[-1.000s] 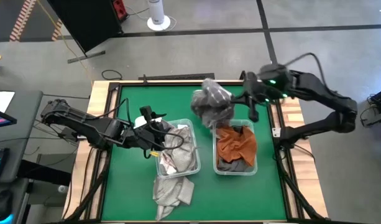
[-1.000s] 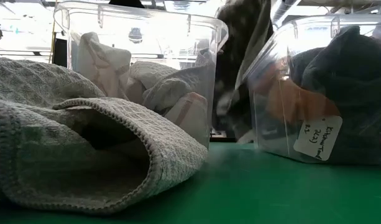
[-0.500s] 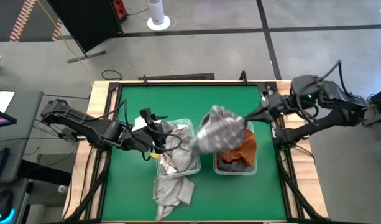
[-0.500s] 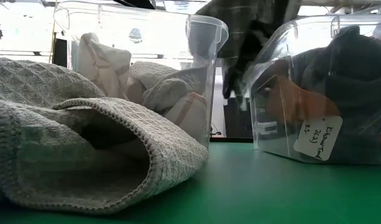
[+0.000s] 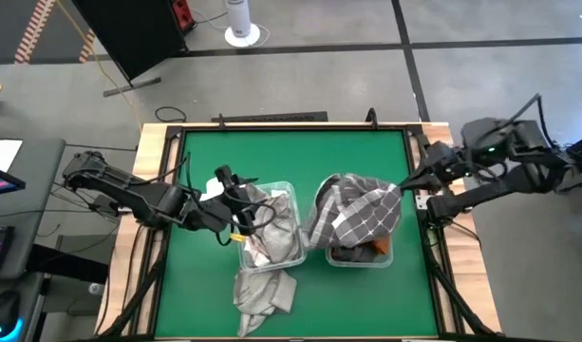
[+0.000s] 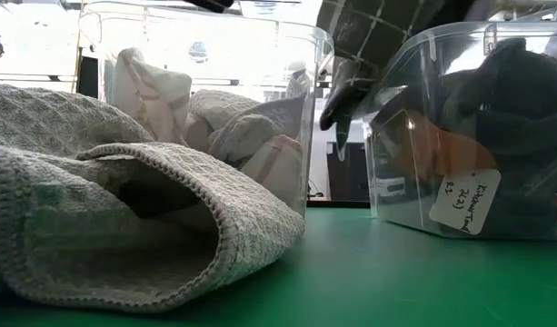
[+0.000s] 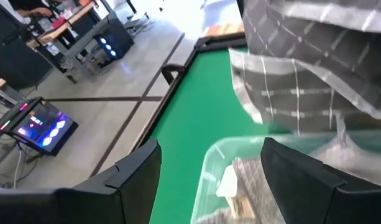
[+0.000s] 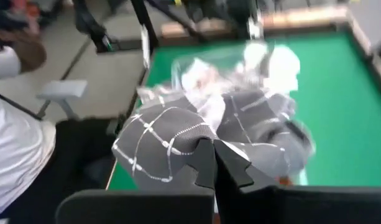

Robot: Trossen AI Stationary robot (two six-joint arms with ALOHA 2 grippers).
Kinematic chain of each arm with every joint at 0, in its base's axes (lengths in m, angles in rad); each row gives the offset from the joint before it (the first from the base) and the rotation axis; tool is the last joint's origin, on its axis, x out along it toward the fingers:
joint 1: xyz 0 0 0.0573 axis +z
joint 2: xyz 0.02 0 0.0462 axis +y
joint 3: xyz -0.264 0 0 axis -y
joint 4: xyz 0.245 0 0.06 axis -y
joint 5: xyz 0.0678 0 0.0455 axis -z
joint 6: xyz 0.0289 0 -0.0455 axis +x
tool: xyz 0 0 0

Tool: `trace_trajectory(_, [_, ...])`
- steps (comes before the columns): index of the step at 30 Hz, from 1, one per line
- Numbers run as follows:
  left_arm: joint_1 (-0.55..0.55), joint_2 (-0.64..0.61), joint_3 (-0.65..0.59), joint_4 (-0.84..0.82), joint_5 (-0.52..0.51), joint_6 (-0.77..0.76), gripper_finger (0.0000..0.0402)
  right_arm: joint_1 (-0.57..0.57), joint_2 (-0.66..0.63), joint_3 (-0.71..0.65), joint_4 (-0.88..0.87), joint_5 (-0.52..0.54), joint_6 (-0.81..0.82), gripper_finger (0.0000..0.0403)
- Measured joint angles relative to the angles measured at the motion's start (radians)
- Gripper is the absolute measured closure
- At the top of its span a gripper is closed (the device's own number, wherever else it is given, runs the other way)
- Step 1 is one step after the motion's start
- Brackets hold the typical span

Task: Sort microfiber towel by color & place in baskets
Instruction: Put the grey patterned microfiber towel into the right transparent bin

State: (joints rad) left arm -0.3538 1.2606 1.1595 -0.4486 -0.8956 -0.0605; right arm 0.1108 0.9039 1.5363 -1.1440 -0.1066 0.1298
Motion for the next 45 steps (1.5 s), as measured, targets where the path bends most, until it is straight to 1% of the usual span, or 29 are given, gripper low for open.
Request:
trace_trajectory(5, [0.019,0.000,0.000,0.071,0.000,0.051,0.0136,0.000,0.064,-0.031,-0.086,0.000,0.077,0.0385])
trace_trajectory(9, [0.034,0.000,0.000,0.101,0.000,0.066,0.0136,-0.011,0.140,-0.060,-0.164,0.001,0.084,0.0385])
trace_trajectory(15, [0.041,0.000,0.000,0.108,0.000,0.049,0.0136,-0.053,0.257,-0.138,-0.134,0.003,0.055,0.0385])
trace_trajectory(16, [0.041,0.000,0.000,0.108,0.000,0.044,0.0136,-0.063,0.278,-0.153,-0.127,0.014,0.047,0.0385])
trace_trajectory(19, [0.041,0.000,0.000,0.108,0.000,0.032,0.0136,-0.090,0.334,-0.217,-0.108,0.103,0.039,0.0379])
trace_trajectory(21, [0.036,0.000,0.000,0.108,0.000,0.028,0.0136,-0.106,0.372,-0.264,-0.095,0.131,0.033,0.0367])
trace_trajectory(27, [0.015,0.000,0.000,0.103,0.000,0.027,0.0136,-0.132,0.464,-0.346,-0.086,0.133,-0.010,0.0311])
trace_trajectory(33, [0.014,0.000,0.000,0.102,0.000,0.026,0.0136,-0.086,0.514,-0.352,-0.021,0.133,-0.049,0.0248])
trace_trajectory(38, [0.014,0.000,0.000,0.101,0.000,0.026,0.0136,-0.022,0.577,-0.352,0.064,0.133,-0.008,0.0200])
trace_trajectory(41, [0.014,0.000,0.000,0.100,0.000,0.023,0.0136,0.016,0.641,-0.352,0.094,0.133,-0.001,0.0182])
trace_trajectory(45, [0.014,0.000,0.000,0.098,0.000,0.016,0.0136,0.034,0.727,-0.350,0.117,0.133,-0.003,0.0175])
